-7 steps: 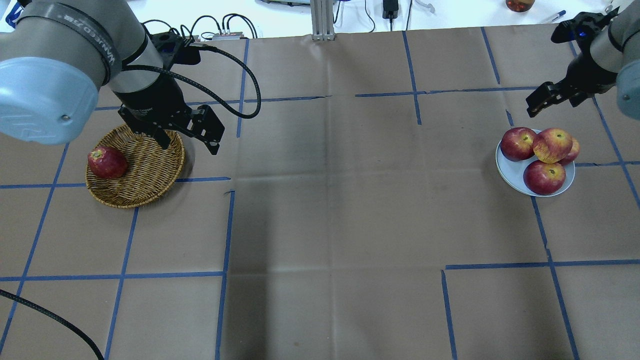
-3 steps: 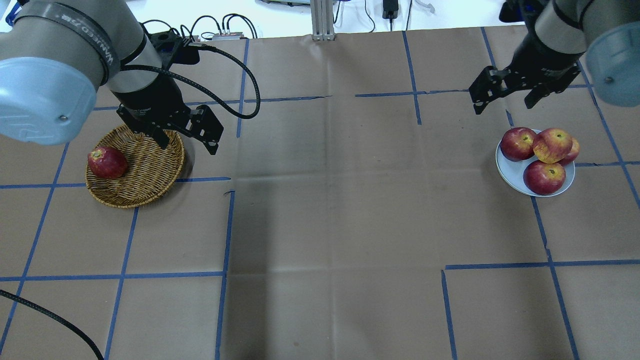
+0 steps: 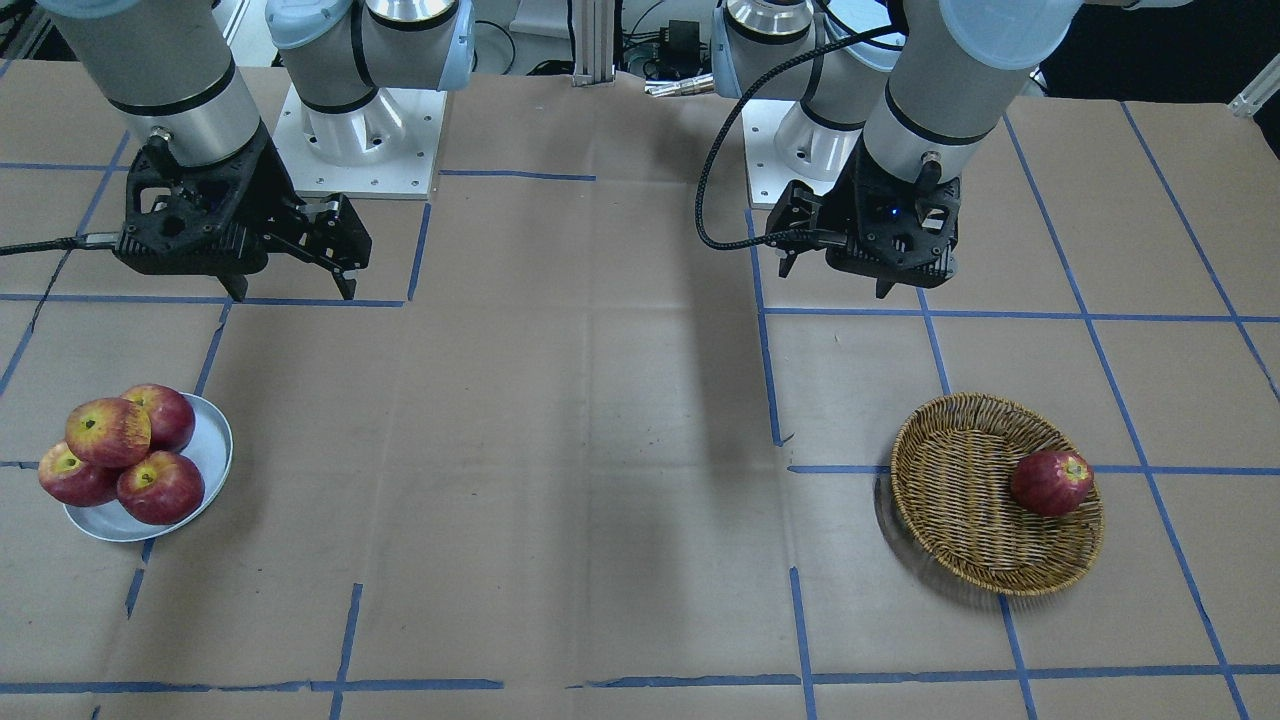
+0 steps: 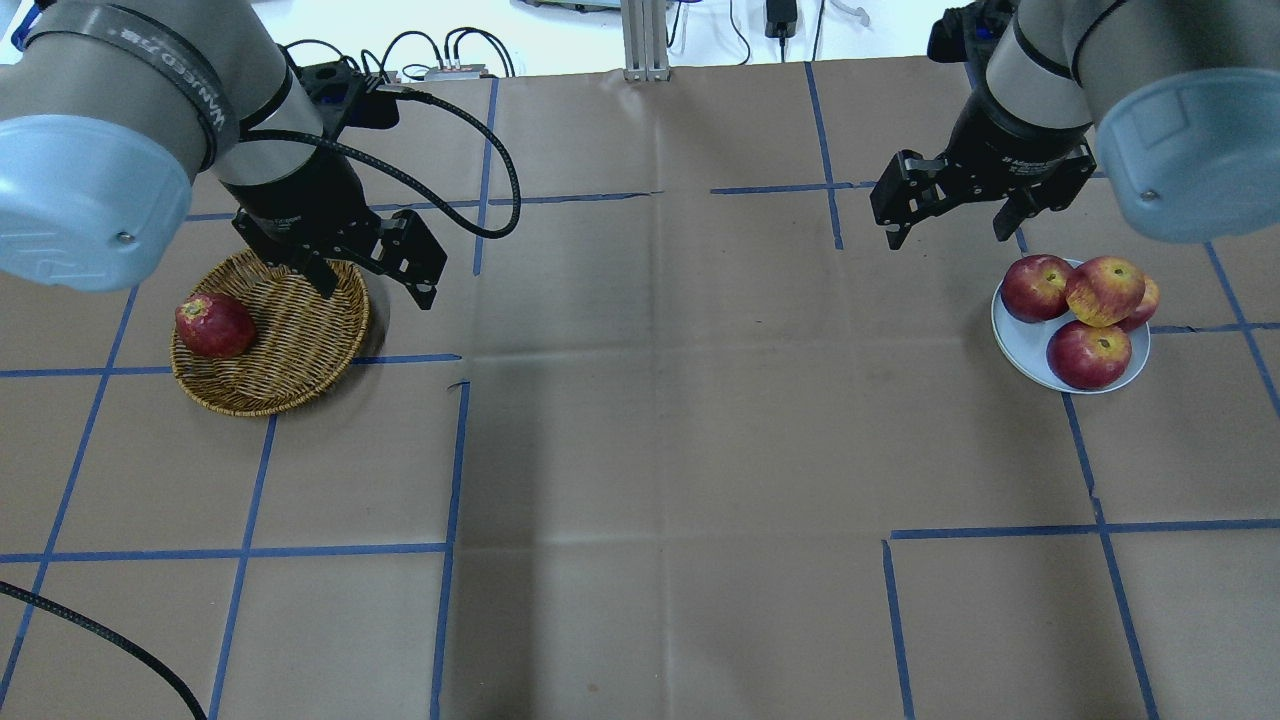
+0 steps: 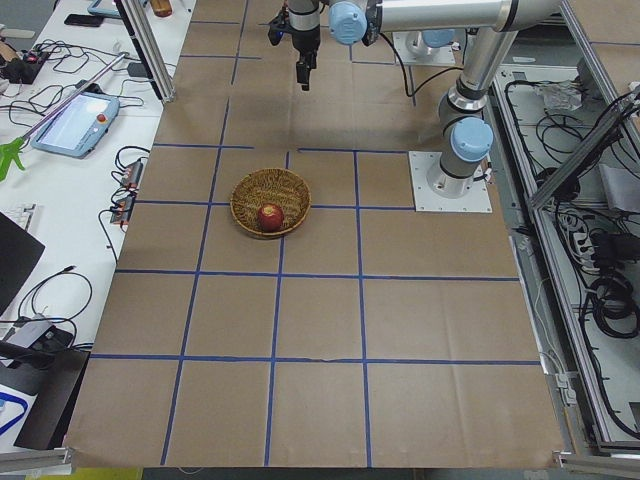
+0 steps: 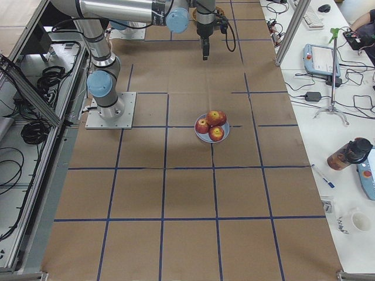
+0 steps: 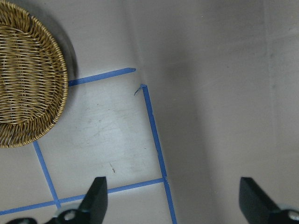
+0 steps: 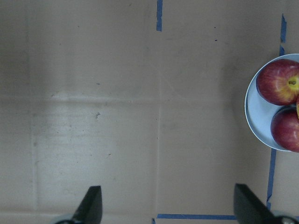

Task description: Transfer apple from basket to plate

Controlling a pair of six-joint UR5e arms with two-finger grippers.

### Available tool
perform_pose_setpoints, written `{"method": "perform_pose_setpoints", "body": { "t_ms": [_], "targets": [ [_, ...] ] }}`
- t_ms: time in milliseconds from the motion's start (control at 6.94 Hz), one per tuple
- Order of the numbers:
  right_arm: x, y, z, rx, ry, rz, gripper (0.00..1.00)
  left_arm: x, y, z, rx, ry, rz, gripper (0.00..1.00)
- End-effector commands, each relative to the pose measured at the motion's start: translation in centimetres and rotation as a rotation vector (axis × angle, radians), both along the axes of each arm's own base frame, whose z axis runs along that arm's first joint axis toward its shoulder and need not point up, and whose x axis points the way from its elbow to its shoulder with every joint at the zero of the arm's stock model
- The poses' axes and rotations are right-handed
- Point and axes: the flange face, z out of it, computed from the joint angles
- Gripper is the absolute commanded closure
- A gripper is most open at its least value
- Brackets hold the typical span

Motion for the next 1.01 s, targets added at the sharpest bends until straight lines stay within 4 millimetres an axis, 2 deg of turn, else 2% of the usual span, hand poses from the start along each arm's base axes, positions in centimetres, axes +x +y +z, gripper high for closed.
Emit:
{"method": "perform_pose_setpoints", "body": {
  "t_ms": [0,865],
  "targets": [
    [0.09,-0.01,0.45,-0.009,0.005,-0.003,0.0,0.03,-0.04,0.17,-0.004,-0.001,0.0,0.01],
    [0.01,-0.13,0.32,-0.008,0.005,-0.001,0.0,0.03,-0.38,0.41,-0.004,-0.001,0.0,0.01]
  ]
}}
